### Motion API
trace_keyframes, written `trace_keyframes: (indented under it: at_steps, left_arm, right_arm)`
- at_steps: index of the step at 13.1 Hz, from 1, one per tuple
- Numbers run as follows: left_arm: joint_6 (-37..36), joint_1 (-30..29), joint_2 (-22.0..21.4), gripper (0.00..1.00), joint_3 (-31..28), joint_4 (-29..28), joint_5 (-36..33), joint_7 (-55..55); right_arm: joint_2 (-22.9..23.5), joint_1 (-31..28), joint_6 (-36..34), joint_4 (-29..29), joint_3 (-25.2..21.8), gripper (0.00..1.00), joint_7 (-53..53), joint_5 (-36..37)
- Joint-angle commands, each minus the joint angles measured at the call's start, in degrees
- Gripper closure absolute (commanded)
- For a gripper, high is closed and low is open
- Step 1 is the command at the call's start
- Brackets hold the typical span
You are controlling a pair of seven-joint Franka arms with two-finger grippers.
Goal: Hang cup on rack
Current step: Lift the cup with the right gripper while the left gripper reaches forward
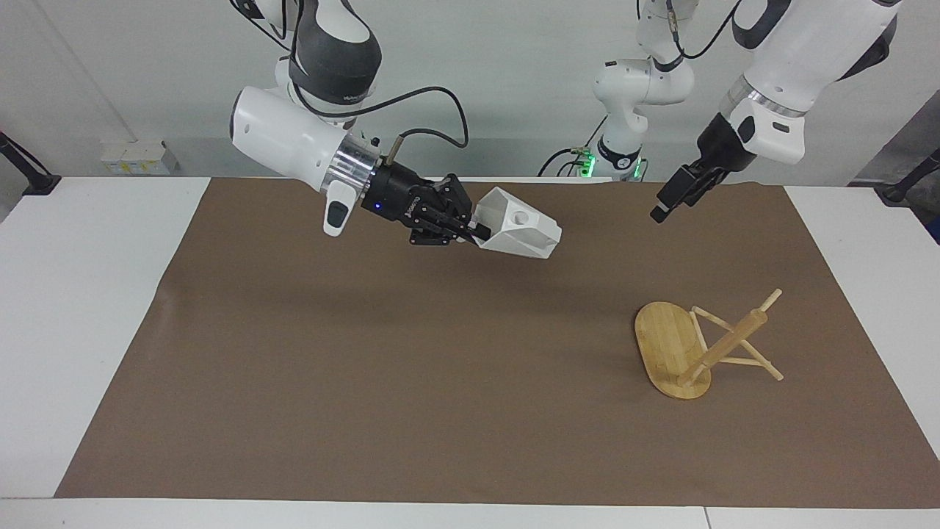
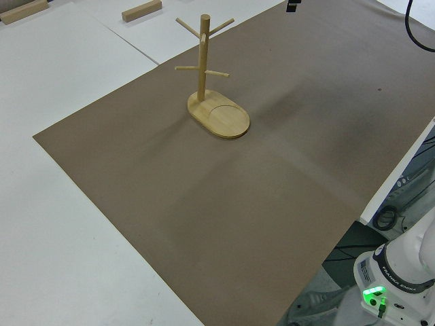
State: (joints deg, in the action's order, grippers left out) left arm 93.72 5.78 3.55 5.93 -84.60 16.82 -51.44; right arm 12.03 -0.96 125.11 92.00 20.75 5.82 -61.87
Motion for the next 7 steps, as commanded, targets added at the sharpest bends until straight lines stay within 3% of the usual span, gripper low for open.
trace_keyframes:
  at_steps: [1,7]
  left_arm:
    - [0.05,0.73,3.29,0.0,-0.13,4.0,4.87,-14.34]
    - [-0.73,0.55,11.81,0.0,0.57,12.24,14.02,-39.58]
  right_arm:
    - [0.62,0.08,0.22,-0.68,0.52,1.0,0.94,-1.5]
    - [0.45,-0.01,0.05,-0.33,0.52,1.0,1.03,-0.8]
